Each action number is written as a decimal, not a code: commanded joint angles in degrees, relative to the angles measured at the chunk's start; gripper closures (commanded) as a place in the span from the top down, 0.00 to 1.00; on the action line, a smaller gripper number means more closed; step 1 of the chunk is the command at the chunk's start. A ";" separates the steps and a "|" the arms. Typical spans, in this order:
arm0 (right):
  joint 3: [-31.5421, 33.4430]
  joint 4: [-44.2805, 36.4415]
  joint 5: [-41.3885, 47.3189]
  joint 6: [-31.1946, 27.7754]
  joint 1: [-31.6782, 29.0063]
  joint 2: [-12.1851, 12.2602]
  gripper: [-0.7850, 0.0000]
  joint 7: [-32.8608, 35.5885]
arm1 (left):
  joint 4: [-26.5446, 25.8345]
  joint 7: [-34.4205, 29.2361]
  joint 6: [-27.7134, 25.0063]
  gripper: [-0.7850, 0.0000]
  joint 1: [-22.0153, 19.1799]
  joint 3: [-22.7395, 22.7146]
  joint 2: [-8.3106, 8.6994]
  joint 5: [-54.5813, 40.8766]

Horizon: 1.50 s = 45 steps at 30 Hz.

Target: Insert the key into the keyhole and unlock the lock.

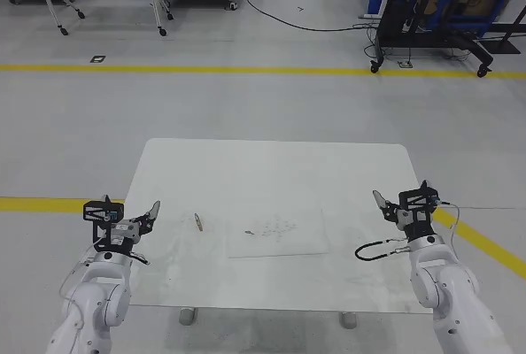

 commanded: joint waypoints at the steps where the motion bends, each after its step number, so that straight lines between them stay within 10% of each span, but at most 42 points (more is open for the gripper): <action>1: 0.00 0.00 0.00 0.00 0.00 0.00 1.00 0.00 | 0.00 0.00 0.00 1.00 0.00 0.00 0.00 0.00; 45: -28.97 23.35 -3.74 -25.15 28.92 -3.61 1.00 10.47 | 0.00 0.00 0.00 1.00 0.00 0.00 0.00 0.00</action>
